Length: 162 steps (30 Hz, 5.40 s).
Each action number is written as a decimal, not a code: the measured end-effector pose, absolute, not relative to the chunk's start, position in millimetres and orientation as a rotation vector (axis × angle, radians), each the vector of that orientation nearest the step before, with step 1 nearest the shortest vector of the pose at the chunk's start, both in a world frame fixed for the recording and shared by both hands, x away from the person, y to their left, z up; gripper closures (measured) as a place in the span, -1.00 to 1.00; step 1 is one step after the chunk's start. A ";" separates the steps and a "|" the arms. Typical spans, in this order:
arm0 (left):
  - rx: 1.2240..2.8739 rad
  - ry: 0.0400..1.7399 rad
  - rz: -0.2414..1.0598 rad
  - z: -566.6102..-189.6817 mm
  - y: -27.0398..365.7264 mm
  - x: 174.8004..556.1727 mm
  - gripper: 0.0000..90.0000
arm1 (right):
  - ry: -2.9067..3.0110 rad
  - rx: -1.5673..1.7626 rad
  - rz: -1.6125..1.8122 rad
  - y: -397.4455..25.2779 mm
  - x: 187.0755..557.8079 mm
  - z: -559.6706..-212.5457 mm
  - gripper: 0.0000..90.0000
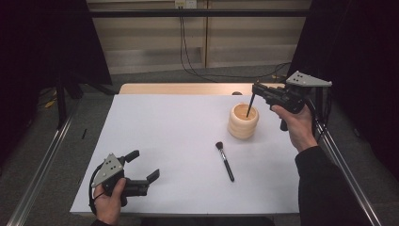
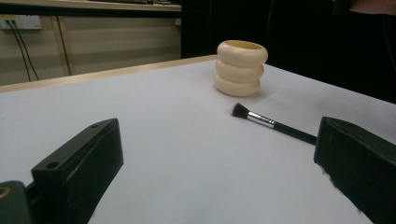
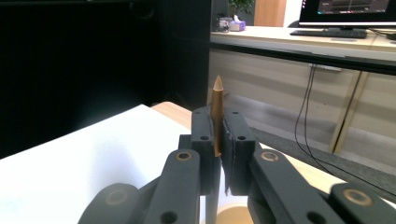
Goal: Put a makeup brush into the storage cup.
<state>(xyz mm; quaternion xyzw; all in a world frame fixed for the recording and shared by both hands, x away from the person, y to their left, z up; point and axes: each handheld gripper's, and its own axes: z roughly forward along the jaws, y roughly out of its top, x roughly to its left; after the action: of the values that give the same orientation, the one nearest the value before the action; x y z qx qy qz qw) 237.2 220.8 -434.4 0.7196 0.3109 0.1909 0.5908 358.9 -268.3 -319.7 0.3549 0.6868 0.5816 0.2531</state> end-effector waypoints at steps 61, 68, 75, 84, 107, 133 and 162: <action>1.671 0.714 0.458 -431.1 222.3 237.6 -0.97 | 1.856 1.144 1.530 -271.3 376.8 -388.2 0.86; 1.674 0.715 0.465 -431.2 222.4 237.8 -0.96 | 1.855 1.145 1.527 -271.9 376.4 -389.8 0.81; 1.668 0.720 0.474 -431.0 223.2 237.5 -0.96 | 1.822 1.147 1.532 -270.7 375.5 -391.7 0.57; 1.675 0.712 0.478 -431.4 223.0 237.7 -0.96 | 1.799 1.144 1.513 -272.2 372.0 -389.6 -0.21; 1.639 0.734 0.490 -429.8 228.5 238.1 -0.97 | 1.770 1.149 1.483 -273.7 352.1 -393.0 -1.00; 1.636 0.735 0.499 -428.9 232.1 237.3 -0.97 | 1.746 1.153 1.477 -291.0 292.6 -393.5 -1.00; 1.612 0.749 0.491 -427.8 234.9 232.1 -0.97 | 1.757 1.178 1.405 -305.7 220.3 -411.5 -1.00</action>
<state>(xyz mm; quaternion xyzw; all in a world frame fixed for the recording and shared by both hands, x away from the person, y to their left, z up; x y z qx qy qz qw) 232.1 234.9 -427.8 0.6966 0.3237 0.2120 0.6042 220.3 -305.7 -411.5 0.4431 0.6607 0.5285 0.2964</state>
